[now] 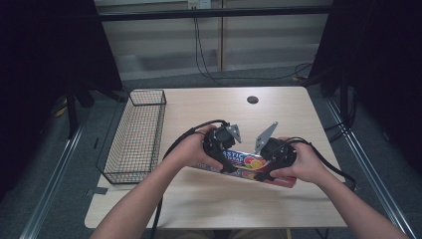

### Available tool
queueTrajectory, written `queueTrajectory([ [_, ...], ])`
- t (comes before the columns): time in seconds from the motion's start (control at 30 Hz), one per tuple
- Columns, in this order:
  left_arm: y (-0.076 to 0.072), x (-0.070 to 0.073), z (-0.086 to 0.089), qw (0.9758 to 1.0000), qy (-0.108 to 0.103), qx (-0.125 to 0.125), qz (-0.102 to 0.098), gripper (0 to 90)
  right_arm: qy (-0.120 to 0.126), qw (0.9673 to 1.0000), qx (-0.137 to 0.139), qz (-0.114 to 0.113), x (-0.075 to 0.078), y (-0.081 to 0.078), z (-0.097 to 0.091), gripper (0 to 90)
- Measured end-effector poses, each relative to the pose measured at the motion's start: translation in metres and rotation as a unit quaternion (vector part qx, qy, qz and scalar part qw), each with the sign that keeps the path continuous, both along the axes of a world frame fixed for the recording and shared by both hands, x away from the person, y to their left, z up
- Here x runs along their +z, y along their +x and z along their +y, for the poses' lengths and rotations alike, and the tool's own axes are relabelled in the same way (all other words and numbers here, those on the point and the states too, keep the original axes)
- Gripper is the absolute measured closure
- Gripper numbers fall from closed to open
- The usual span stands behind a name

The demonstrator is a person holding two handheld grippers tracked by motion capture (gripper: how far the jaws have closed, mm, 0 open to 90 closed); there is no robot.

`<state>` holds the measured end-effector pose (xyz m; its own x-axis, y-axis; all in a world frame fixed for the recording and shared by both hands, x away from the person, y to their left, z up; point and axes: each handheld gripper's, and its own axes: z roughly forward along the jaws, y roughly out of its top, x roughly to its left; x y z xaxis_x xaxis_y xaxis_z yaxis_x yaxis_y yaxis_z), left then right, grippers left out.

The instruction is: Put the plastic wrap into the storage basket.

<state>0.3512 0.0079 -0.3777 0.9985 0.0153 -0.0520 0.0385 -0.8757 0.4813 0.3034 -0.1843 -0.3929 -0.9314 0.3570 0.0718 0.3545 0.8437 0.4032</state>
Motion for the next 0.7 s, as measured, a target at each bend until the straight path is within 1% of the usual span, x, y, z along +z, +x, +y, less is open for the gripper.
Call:
queueTrajectory([
  [0.03,-0.0018,-0.0012,-0.0006,0.9999,-0.007,0.007,0.005,17.4,0.001,1.0,-0.002,0.003,0.0003,-0.0002,0.0005,42.5],
  [0.07,-0.0003,-0.0001,-0.0004,1.0,0.003,-0.006,0.002,17.7,0.0,1.0,-0.002,0.004,0.0006,-0.0007,0.001,42.5],
  [0.1,-0.0004,-0.0005,-0.0006,0.9999,0.006,-0.008,0.003,18.7,-0.003,1.0,-0.001,0.003,0.0009,-0.0007,0.0011,42.5],
  [0.17,-0.0011,-0.0013,-0.0009,0.9999,0.014,-0.003,0.007,21.6,-0.001,1.0,0.003,0.004,0.0013,-0.0001,0.001,42.4],
  [0.23,-0.0014,-0.001,-0.001,0.9997,0.02,-0.009,0.007,23.4,-0.005,1.0,0.006,-0.001,0.0019,0.0,0.0015,42.4],
  [0.27,-0.0018,-0.0011,-0.0011,0.9998,0.018,-0.008,0.006,23.7,-0.004,0.9999,0.012,-0.006,0.0017,0.0003,0.0019,42.4],
  [0.3,-0.0018,-0.0006,-0.0012,0.9997,0.02,-0.011,0.007,26.1,-0.001,1.0,0.008,-0.003,0.0017,-0.0005,0.0025,42.5],
  [0.33,-0.0018,-0.0005,-0.0013,0.9997,0.019,-0.017,0.001,26.5,0.0,1.0,0.009,-0.003,0.0015,-0.0004,0.0026,42.6],
  [0.4,-0.0022,-0.0011,-0.0016,0.9997,0.02,-0.016,0.001,26.9,-0.001,0.9999,0.009,-0.004,0.0016,0.0,0.0026,42.7],
  [0.47,-0.0024,-0.0014,-0.0024,0.9993,0.028,-0.024,0.0,27.7,-0.002,0.9999,0.013,-0.004,0.0013,0.0,0.0028,42.9],
  [0.5,-0.0032,-0.0023,-0.0029,0.9993,0.029,-0.023,-0.002,28.1,-0.005,0.9999,0.013,-0.004,0.0014,-0.0002,0.0029,42.9],
  [0.57,-0.003,-0.0024,-0.0037,0.9991,0.034,-0.026,-0.001,28.2,-0.005,0.9998,0.016,-0.01,0.0009,-0.0007,0.0029,42.9],
  [0.6,-0.003,-0.0025,-0.0042,0.9989,0.036,-0.03,-0.007,28.7,-0.006,0.9998,0.015,-0.009,0.0012,-0.001,0.003,42.9],
  [0.63,-0.0033,-0.0023,-0.0045,0.9989,0.037,-0.029,-0.005,28.8,-0.006,0.9997,0.017,-0.017,0.0013,-0.0012,0.0029,43.0],
  [0.67,-0.0031,-0.0021,-0.005,0.9987,0.039,-0.032,-0.006,29.4,-0.006,0.9998,0.014,-0.01,0.0016,-0.0013,0.0027,43.0],
  [0.7,-0.0034,-0.0019,-0.0055,0.9985,0.043,-0.032,-0.007,30.1,-0.007,0.9997,0.017,-0.017,0.0015,-0.0017,0.0027,43.0],
])
